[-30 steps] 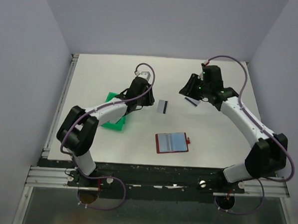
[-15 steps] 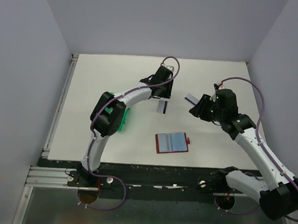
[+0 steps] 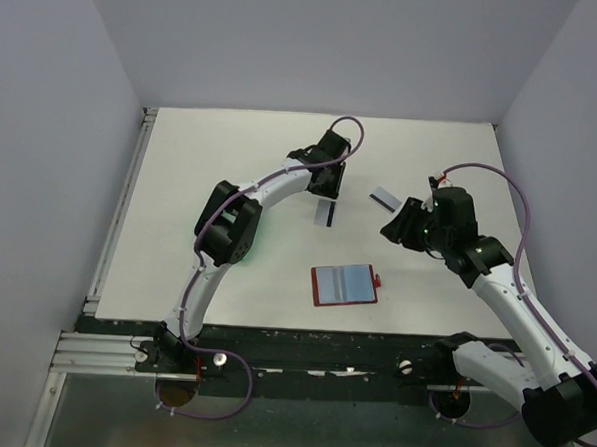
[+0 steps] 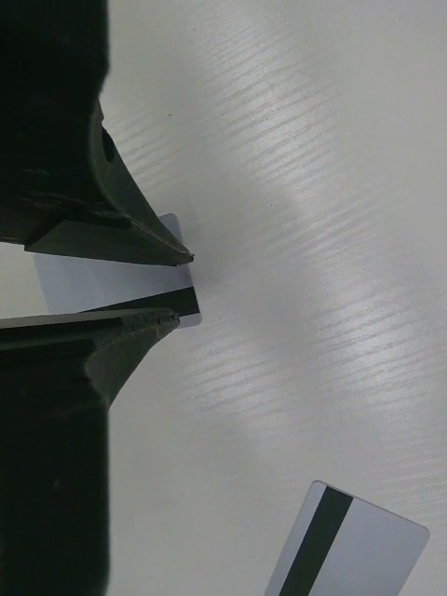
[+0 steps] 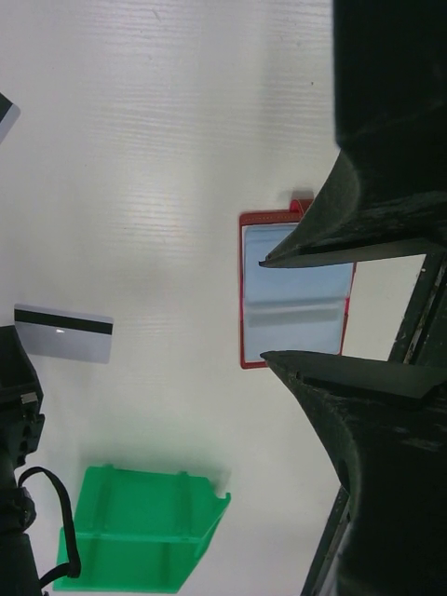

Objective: Put the credit cards into the card holder
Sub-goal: Move the credit card to the corner of the board.

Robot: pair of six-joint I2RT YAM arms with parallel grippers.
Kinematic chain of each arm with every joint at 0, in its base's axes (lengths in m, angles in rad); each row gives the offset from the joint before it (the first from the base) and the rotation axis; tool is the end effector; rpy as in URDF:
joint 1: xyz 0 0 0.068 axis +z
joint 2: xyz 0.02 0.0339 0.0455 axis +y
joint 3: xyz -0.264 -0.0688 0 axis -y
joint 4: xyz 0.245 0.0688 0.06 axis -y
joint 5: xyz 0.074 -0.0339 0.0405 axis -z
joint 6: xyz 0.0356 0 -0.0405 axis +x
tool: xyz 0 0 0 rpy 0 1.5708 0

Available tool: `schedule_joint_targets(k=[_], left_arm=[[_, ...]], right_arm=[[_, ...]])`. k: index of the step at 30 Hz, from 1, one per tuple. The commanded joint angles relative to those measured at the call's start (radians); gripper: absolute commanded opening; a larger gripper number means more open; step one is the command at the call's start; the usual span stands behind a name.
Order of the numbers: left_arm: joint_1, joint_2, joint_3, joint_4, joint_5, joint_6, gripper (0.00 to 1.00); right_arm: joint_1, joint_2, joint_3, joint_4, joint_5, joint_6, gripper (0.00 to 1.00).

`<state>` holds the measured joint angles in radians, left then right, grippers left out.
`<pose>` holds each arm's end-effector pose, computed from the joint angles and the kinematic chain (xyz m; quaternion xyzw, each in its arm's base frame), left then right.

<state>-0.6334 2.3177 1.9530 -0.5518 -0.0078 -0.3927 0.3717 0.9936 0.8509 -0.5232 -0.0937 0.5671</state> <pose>0.4163 -0.3054 0.1889 0.1124 0.9403 -0.1545 0.2818 0.1973 0.0805 0.2917 0.0673 0.8961 0.2351 0.3704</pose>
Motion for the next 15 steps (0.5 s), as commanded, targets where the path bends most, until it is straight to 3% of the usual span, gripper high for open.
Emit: schedule_joint_targets(k=[1,9,15], left_arm=[[0.006,0.040,0.017,-0.045,0.006,0.005,0.37],[0.006,0.039,-0.058,-0.030,0.040,-0.015,0.35],[-0.025,-0.073,-0.279,0.068,0.016,-0.040,0.35]], right_arm=[[0.003,-0.023,-0.026,-0.023,-0.006,-0.018,0.49],[0.003,-0.024,-0.016,-0.028,-0.009,-0.019,0.49],[0.003,-0.019,-0.018,-0.028,-0.005,-0.019,0.49]])
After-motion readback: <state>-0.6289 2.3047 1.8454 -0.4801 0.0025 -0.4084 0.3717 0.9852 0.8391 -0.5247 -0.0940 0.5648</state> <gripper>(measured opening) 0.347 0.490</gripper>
